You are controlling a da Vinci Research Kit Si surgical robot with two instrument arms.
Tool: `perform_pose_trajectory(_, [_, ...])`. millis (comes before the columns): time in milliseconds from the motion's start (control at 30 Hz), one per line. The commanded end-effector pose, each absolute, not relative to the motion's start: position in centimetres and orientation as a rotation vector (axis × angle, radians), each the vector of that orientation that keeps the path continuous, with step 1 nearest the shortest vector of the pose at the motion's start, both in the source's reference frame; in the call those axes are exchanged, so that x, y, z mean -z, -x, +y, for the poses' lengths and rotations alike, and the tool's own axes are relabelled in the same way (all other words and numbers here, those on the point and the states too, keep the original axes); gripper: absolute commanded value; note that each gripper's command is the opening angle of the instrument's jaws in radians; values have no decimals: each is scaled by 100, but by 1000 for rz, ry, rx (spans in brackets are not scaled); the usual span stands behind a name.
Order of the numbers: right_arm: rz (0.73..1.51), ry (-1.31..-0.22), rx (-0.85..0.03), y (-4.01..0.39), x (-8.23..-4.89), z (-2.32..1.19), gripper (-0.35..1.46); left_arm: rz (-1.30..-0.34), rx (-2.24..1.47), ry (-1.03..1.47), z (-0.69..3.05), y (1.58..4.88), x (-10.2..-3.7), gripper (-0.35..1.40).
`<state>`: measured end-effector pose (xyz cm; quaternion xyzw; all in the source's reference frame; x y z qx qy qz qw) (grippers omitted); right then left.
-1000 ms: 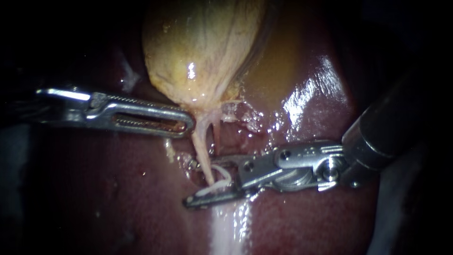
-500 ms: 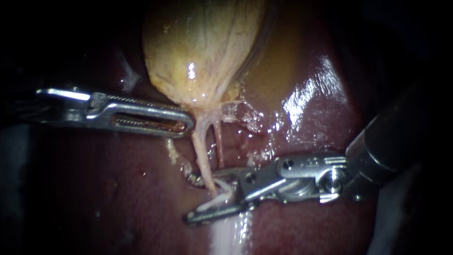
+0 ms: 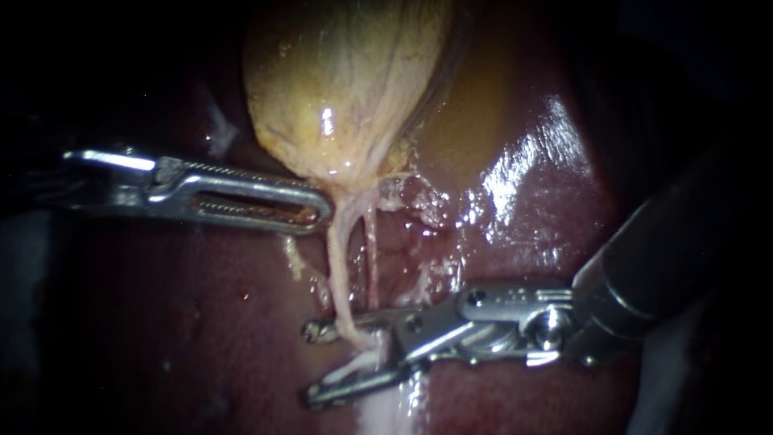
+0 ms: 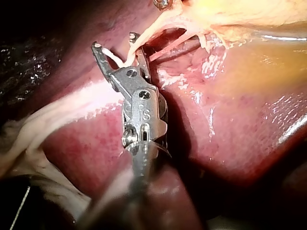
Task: Clipping first clip left tube
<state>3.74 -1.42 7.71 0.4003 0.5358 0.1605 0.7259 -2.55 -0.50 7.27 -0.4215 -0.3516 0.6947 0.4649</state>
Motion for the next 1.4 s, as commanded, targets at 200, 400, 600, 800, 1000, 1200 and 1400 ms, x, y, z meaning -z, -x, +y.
perform_pose_trajectory(200, [1182,-879,-361,-376,-771,-140,43,-862,-1706,1034,-50,256,-727,-35])
perform_pose_trajectory(400, [1183,-883,-363,-372,-770,-134,35,-862,-1706,1034,-50,256,-727,-35])
perform_pose_trajectory(600, [1172,-902,-389,-365,-771,-129,13,-862,-1706,1034,-50,256,-727,-35])
perform_pose_trajectory(800, [1163,-916,-409,-362,-772,-127,-26,-862,-1706,1034,-50,256,-727,-35])
perform_pose_trajectory(1000, [1139,-960,-463,-358,-770,-123,-35,-862,-1706,1034,-50,256,-727,-35])
perform_pose_trajectory(1200, [1127,-963,-464,-355,-772,-122,-35,-862,-1706,1035,-50,255,-727,-35])
perform_pose_trajectory(1400, [1125,-960,-465,-354,-773,-123,-35,-863,-1706,1035,-50,255,-728,-35])
